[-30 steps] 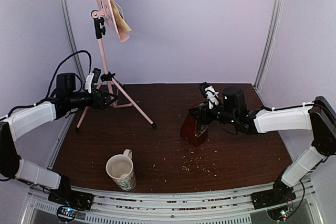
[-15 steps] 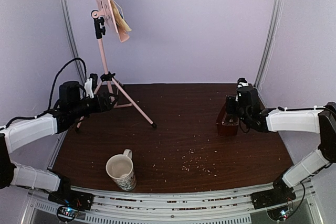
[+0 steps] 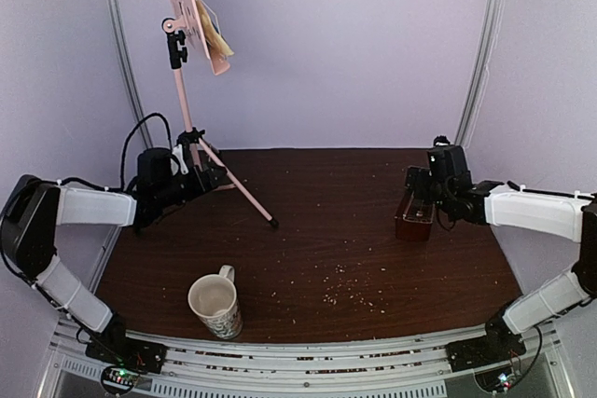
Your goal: Pack up the instrument practice props
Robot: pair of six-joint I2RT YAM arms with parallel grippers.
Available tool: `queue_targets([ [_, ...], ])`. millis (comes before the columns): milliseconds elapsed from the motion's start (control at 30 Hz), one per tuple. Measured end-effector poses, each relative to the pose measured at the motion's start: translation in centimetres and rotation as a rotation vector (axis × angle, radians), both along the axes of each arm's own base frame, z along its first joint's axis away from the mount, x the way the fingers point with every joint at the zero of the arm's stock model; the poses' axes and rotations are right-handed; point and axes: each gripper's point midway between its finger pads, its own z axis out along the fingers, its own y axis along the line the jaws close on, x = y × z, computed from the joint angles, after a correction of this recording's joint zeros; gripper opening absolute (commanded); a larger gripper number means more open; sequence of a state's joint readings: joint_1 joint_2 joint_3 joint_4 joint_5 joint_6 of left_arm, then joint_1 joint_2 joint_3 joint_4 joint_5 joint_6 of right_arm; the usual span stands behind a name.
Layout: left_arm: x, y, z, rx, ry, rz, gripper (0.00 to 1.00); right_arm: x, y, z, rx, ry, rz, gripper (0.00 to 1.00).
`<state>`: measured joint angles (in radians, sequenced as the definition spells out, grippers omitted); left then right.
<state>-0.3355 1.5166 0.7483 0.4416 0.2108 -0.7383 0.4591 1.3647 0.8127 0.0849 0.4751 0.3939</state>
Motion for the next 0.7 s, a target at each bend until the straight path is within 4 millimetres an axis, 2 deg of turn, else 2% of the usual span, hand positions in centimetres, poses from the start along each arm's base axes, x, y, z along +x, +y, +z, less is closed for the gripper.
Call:
queue_targets([
  [167, 2.0, -1.0, 0.4, -0.012, -0.025, 0.009, 0.64, -0.8, -0.1, 2.5, 0.034, -0.029, 0.011, 0.99],
  [300, 3.6, -1.6, 0.6, -0.016, -0.048, 0.015, 0.56, -1.6, -0.4, 3.0, 0.05, -0.024, 0.006, 0.99],
  [467, 4.7, -2.4, -0.2, -0.007, -0.051, 0.027, 0.35, -2.7, -1.0, 3.6, 0.066, -0.016, -0.006, 0.99],
  [567, 5.0, -3.0, 0.0, 0.004, -0.062, 0.032, 0.19, -3.4, -1.3, 4.8, 0.085, -0.043, -0.009, 1.0],
  [700, 5.0, -3.6, -0.4, 0.016, -0.055, 0.036, 0.03, -4.3, -1.8, 6.4, 0.115, -0.093, -0.009, 1.0],
])
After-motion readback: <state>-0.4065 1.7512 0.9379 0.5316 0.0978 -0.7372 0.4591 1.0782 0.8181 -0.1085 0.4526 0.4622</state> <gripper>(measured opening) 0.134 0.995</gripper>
